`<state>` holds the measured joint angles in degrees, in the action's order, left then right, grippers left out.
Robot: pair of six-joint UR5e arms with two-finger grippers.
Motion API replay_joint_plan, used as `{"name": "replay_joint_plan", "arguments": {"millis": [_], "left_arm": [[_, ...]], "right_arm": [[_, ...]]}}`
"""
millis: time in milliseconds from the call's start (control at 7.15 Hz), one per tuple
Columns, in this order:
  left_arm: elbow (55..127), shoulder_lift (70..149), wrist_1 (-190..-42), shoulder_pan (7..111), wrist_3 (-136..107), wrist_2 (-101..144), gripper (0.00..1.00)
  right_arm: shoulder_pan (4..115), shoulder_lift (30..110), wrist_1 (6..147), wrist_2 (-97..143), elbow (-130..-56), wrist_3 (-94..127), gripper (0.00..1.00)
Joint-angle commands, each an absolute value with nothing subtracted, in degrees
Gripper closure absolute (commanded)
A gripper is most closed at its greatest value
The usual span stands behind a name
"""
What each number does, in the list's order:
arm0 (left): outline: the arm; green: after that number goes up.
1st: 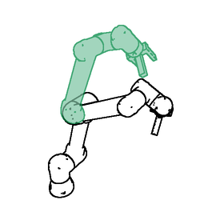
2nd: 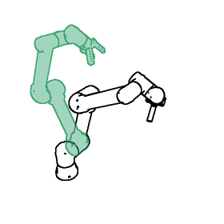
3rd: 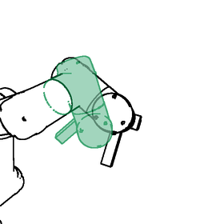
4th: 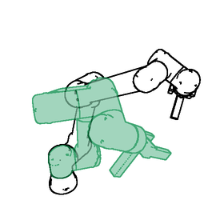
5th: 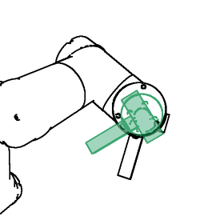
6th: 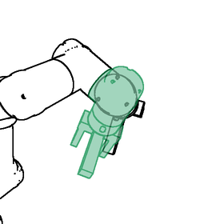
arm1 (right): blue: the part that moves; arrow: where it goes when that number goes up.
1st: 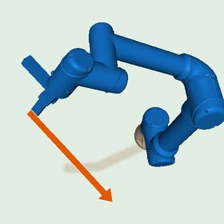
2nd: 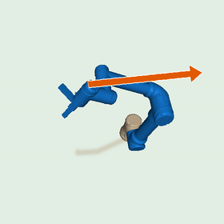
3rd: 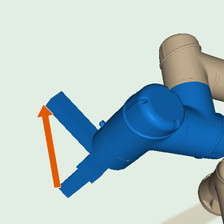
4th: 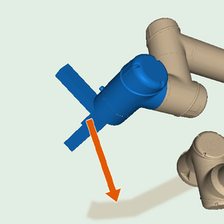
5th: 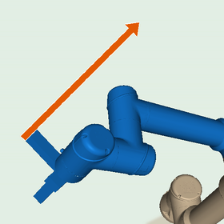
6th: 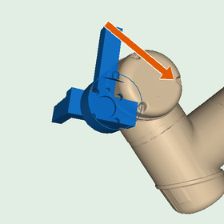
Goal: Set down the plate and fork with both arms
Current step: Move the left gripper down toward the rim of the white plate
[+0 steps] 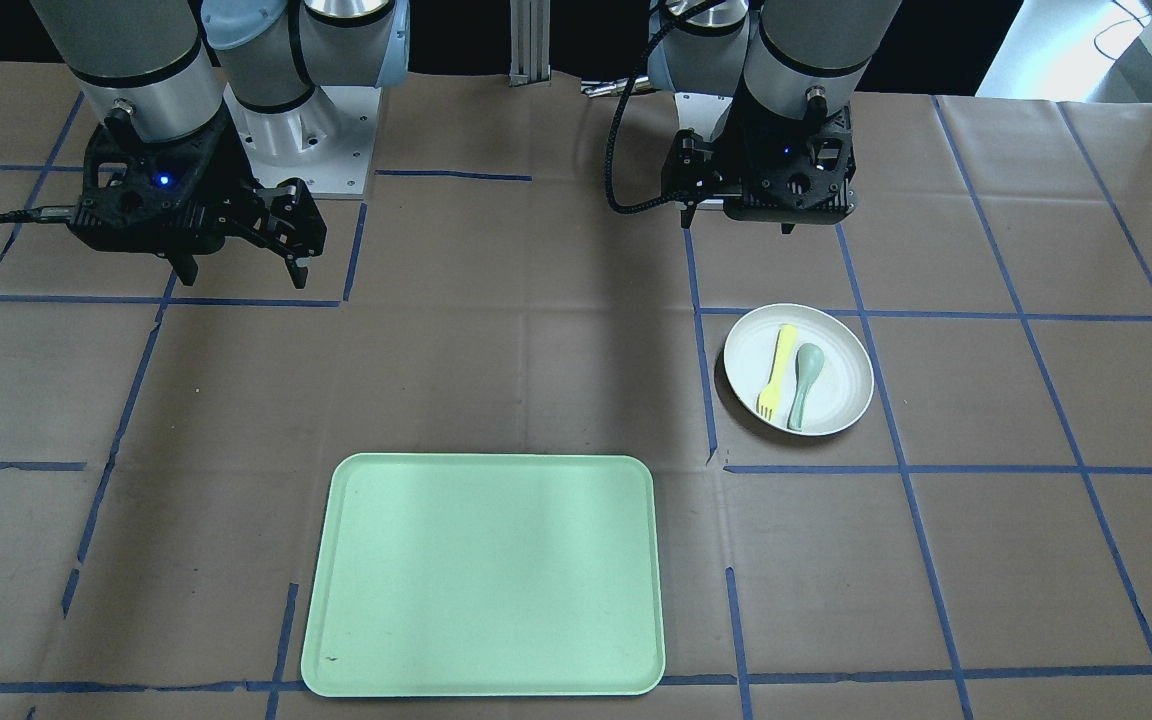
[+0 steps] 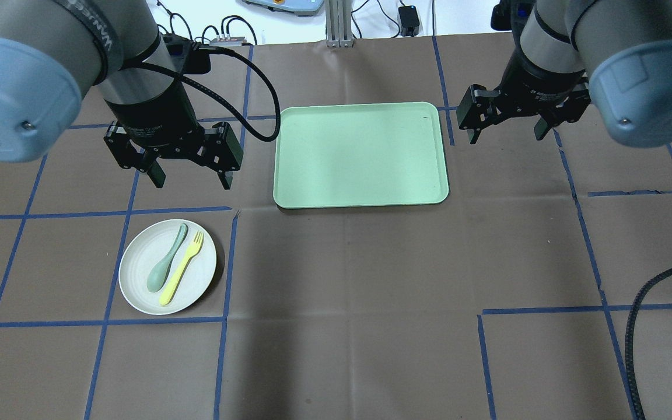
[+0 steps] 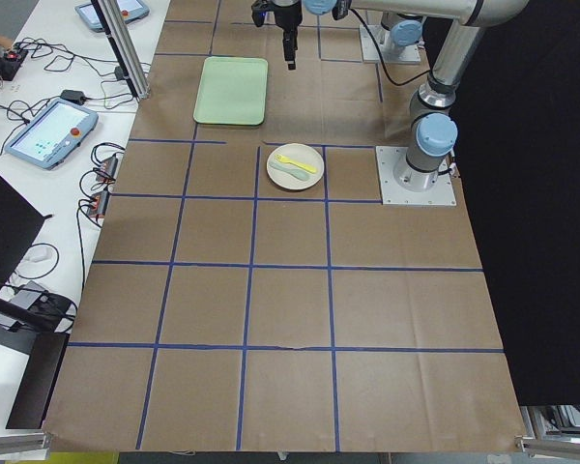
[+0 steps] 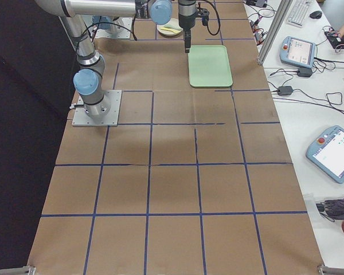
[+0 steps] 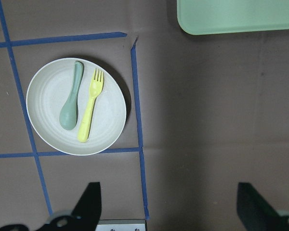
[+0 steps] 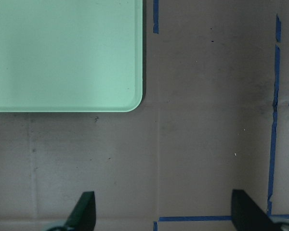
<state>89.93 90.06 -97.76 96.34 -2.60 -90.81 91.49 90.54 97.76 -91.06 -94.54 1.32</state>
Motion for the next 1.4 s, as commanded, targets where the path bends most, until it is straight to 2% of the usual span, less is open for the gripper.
{"name": "replay_joint_plan", "arguments": {"millis": [0,420,979,1259], "left_arm": [[90.35,90.26,-97.82,94.58,2.95,-90.79,0.0],[95.86,88.95,-93.37,86.34,13.31,-90.62,0.01],[111.67,88.15,-76.33,70.09,34.24,-89.92,0.01],[115.39,90.25,-73.75,64.62,37.43,-88.24,0.01]], "right_arm": [[91.49,90.53,97.73,-91.05,-94.66,1.32,0.0],[91.49,90.53,97.73,-91.06,-94.66,1.32,0.0],[91.49,90.53,97.73,-91.05,-94.66,1.23,0.0],[91.49,90.62,97.73,-90.97,-94.66,1.23,0.0]]}}
